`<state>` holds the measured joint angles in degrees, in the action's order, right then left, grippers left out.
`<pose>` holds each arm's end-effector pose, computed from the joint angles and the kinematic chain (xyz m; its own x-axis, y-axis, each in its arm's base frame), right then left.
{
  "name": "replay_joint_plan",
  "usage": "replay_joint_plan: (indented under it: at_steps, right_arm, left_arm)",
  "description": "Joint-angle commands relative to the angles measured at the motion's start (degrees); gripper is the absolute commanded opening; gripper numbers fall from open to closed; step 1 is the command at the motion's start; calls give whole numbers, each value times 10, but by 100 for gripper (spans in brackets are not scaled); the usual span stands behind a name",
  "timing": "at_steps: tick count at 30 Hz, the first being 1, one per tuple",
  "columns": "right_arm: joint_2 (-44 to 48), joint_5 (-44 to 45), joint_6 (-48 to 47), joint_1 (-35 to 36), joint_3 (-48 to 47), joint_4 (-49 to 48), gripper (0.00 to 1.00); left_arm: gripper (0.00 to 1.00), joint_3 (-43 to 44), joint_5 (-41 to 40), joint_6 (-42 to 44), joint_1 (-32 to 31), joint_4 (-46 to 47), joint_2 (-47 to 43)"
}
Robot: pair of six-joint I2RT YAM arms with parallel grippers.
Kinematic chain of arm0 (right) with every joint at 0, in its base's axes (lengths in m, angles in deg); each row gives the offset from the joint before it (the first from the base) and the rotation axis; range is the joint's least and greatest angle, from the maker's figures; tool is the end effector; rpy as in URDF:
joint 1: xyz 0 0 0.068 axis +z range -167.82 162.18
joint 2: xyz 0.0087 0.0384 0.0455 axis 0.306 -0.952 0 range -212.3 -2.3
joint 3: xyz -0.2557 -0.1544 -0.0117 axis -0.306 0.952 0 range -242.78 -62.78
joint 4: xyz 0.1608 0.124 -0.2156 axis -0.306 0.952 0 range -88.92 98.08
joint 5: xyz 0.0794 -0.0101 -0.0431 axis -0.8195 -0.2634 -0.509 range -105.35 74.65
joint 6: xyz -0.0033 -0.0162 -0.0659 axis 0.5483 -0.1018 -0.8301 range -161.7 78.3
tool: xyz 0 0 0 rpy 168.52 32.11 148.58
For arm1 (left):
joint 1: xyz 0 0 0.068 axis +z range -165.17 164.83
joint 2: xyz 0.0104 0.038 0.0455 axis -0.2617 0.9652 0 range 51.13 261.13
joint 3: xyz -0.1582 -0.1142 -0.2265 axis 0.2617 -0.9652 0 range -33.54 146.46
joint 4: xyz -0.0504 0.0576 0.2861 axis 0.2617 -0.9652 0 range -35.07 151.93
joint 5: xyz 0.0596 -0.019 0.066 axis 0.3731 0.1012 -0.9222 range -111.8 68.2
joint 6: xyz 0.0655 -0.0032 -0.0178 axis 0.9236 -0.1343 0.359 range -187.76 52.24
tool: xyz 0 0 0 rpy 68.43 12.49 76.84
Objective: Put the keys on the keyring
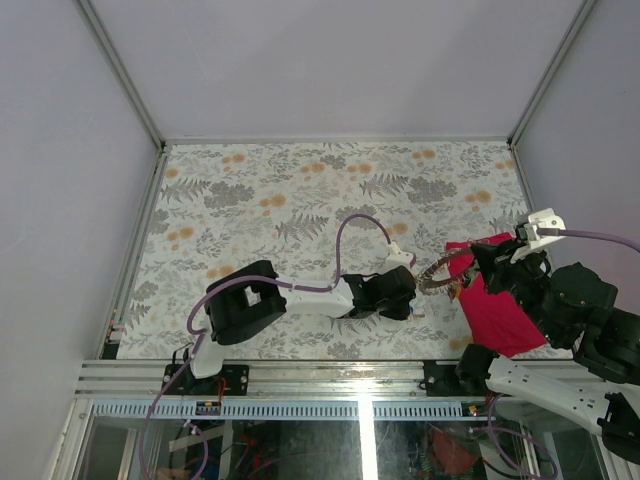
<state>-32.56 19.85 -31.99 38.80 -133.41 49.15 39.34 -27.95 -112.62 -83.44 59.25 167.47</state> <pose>0.0603 0.0346 0.4723 -0.1348 0.0460 -0.9898 -0.3504 0.9322 0.0911 0.1845 -0.4472 0.1315 -0.8213 0.1663 -0.5457 0.4469 0.7822 -0.4341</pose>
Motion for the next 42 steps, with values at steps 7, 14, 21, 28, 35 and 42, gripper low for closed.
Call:
replay_joint_plan:
  at_steps: [7, 14, 21, 28, 35, 42]
  right_arm:
    - [9, 0, 6, 2, -3, -53, 0]
    - [14, 2, 8, 2, 2, -53, 0]
    - [17, 4, 8, 2, 4, -50, 0]
    - [20, 10, 9, 2, 3, -48, 0]
    - [24, 16, 8, 2, -2, -46, 0]
    - [23, 14, 10, 2, -2, -46, 0]
  left_arm:
    - [1, 11, -14, 23, -2, 9, 0]
    - [0, -44, 4, 78, -3, 79, -52]
    - [0, -96, 36, 118, -2, 136, -89]
    - [28, -46, 40, 150, -6, 105, -58]
    - [37, 18, -19, 183, -24, 37, -24]
    - [37, 49, -41, 194, -33, 8, 15]
